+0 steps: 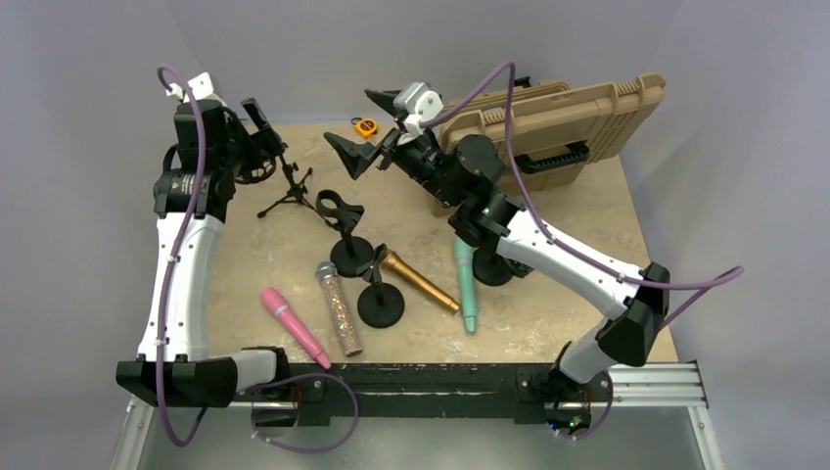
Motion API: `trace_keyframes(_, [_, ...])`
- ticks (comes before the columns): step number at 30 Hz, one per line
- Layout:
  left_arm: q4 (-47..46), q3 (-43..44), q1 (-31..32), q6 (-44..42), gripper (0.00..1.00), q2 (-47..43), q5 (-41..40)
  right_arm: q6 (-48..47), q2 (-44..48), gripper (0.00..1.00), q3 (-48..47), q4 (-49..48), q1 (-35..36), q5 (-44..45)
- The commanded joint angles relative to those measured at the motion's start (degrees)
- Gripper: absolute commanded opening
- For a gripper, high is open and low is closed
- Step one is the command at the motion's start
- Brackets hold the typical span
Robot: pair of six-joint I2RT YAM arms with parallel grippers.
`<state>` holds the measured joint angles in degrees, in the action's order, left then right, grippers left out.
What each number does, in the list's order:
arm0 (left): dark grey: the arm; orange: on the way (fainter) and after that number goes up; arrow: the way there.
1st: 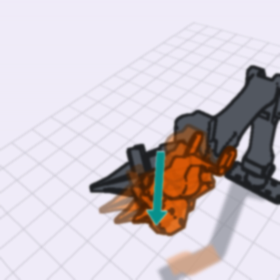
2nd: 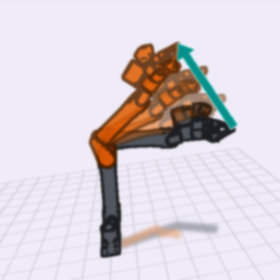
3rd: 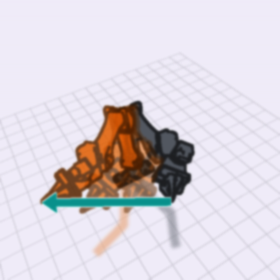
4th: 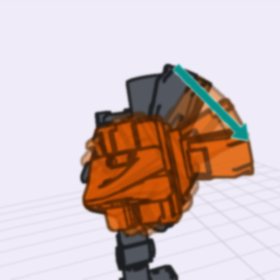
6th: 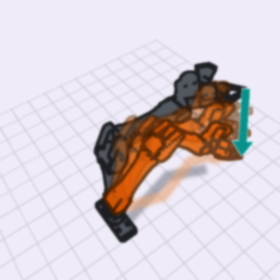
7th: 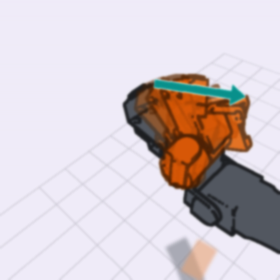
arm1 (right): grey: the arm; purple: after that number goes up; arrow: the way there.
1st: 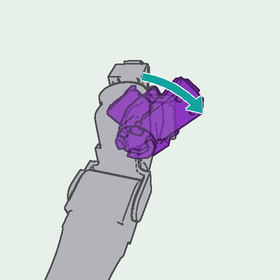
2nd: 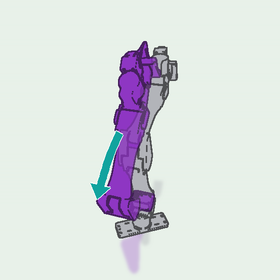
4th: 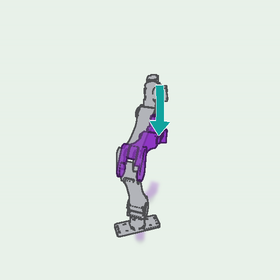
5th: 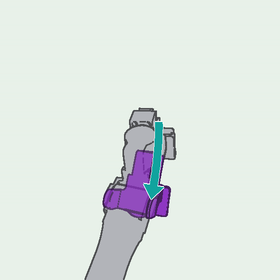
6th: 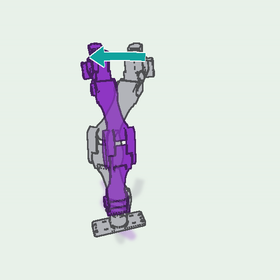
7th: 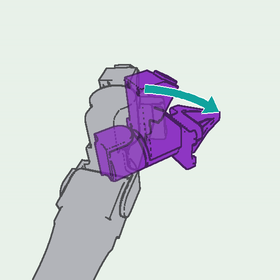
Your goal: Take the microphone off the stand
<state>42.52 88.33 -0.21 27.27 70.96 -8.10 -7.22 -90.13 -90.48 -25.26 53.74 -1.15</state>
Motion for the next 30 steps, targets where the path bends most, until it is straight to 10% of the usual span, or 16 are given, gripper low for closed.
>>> trace_keyframes(1, [-0.3,6.0,3.3,-7.2,0.87,4.4,2.7,1.8,4.4,0.99,4.3,-2.1,0.1,-1.7])
trace_keyframes(14, [12.1,25.9,4.9,-22.2,0.68,28.2,-2.6,4.0,17.1,0.99,15.5,-2.8,0.1,-3.2])
trace_keyframes(30, [10.9,24.7,5.0,-26.9,0.52,32.2,-0.8,5.9,17.8,0.99,17.9,-1.6,0.1,-2.4])
